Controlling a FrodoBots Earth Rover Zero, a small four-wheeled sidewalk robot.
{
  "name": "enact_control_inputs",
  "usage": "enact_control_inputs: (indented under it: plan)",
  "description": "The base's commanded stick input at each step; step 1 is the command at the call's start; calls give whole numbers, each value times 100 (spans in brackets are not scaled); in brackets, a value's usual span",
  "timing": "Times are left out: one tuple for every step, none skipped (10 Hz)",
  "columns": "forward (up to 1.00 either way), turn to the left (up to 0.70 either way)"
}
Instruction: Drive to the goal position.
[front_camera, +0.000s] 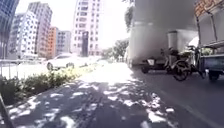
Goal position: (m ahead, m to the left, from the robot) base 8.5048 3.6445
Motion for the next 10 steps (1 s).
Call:
enact_control_inputs:
  plan:
    - [70, 0]
    - [70, 0]
    - [70, 0]
    - [70, 0]
    - [70, 0]
    - [70, 0]
    - [70, 0]
    - [70, 0]
    - [70, 0]
    - [70, 0]
